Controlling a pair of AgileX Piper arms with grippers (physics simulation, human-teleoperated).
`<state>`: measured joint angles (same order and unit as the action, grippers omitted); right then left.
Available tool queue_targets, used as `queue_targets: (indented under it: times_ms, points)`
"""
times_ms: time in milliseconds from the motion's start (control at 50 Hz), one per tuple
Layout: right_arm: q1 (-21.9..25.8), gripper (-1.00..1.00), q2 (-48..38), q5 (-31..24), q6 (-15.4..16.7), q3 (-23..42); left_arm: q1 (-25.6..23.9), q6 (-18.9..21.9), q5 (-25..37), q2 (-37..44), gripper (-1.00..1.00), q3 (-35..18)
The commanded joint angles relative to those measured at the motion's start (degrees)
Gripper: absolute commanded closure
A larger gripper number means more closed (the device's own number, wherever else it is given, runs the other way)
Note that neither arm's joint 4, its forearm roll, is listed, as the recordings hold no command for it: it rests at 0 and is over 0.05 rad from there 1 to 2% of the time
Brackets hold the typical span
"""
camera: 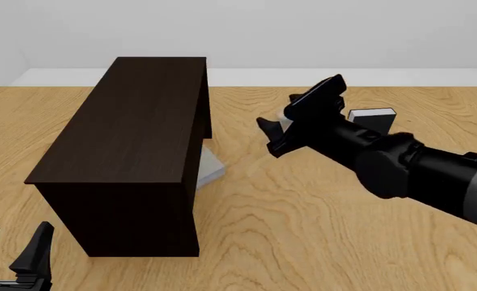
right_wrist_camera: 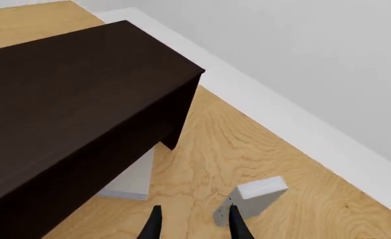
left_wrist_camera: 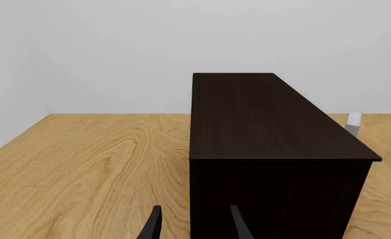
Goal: Pick up the book on the right and place it under the cabinet shelf.
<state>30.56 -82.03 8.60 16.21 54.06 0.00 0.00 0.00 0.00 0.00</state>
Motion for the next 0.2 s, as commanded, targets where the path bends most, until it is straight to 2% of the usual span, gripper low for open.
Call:
queue_targets:
  times_ms: [20,200]
  points:
    - [-0.75,-1.0,4.45,-1.24,-0.37,-0.89,0.0,0.0,0.0,0.0,-1.0,0.0]
    - [-1.4,-1.0,6.84,-1.98,-0.68,-1.37,0.0,0.0,0.0,0.0,-1.0,0.0]
